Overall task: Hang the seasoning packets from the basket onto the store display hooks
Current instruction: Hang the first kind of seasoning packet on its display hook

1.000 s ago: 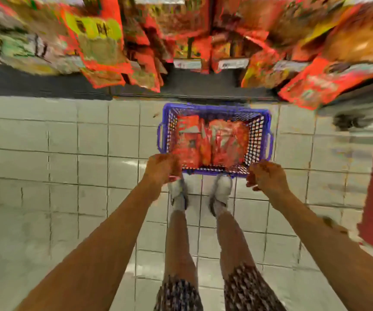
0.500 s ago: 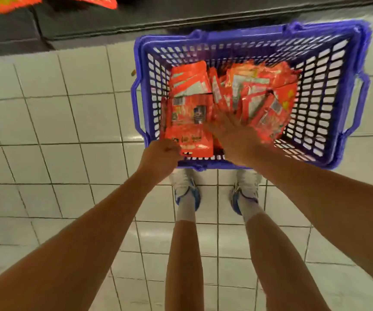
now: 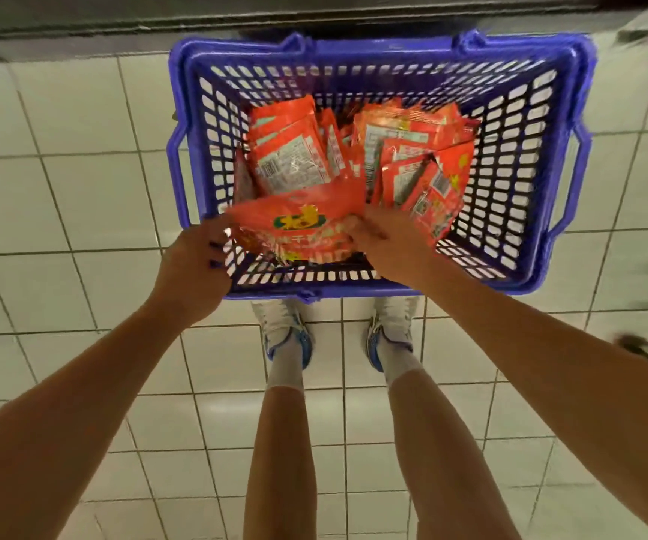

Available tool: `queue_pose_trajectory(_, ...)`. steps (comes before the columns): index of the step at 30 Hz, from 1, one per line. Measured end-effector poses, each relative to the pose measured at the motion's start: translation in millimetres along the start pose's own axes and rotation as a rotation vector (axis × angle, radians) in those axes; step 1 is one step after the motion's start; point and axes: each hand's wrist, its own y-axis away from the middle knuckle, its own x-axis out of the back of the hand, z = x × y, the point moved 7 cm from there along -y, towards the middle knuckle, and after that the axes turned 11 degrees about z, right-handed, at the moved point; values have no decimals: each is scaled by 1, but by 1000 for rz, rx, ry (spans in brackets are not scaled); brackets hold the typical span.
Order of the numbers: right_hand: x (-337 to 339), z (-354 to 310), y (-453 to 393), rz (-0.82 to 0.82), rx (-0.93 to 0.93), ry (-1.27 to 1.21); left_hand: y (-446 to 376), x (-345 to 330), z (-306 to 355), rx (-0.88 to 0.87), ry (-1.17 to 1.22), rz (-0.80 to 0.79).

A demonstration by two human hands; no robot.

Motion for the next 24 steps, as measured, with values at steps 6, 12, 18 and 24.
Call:
queue_pose_trajectory(6,7,5,23,-241,-308,-530,13,-36,18,-47,192,-203)
queue_pose_trajectory(12,40,38,-36,-109,172,793,-6,-26,25,20,144,142)
queue_pose_trajectory(18,60,69,-48,-87,335,1348,1,-21,13,51,136,115)
queue_pose_trajectory(24,101,42,-30,95,212,703,17,-16,20,112,556,53)
